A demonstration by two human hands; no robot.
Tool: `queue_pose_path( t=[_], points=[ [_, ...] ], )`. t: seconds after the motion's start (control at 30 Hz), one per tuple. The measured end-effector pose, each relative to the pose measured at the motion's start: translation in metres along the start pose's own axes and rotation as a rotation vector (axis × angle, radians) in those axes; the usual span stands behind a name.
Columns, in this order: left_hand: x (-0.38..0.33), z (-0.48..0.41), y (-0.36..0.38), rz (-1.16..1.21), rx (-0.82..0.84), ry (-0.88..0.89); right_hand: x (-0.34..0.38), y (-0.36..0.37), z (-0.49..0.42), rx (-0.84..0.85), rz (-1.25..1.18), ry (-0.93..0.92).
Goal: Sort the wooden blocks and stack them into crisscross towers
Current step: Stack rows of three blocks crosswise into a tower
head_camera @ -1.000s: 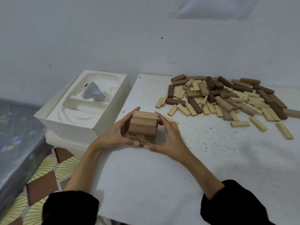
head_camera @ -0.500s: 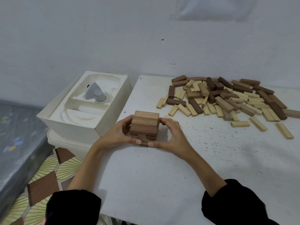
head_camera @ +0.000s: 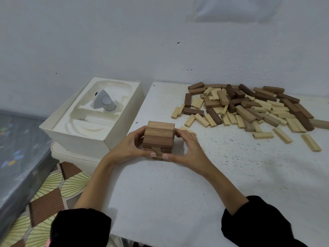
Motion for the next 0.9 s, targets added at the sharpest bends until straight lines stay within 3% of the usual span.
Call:
queue_pose_path(
  t=[0.9],
  points=[
    [-0.0055, 0.0022, 0.0037, 0.013, -0.019, 0.035, 0.0089, 0.0009, -0.0051, -0.078, 0.009, -0.026]
  ],
)
Point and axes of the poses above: each hand's wrist, its own z-axis away from the middle knuckle, its own y-axis out of the palm, x = y × z, the point moved 8 cm from there along -z, towards the middle knuckle, and after that the axes turned 15 degrees about x, right-handed, at the moved point
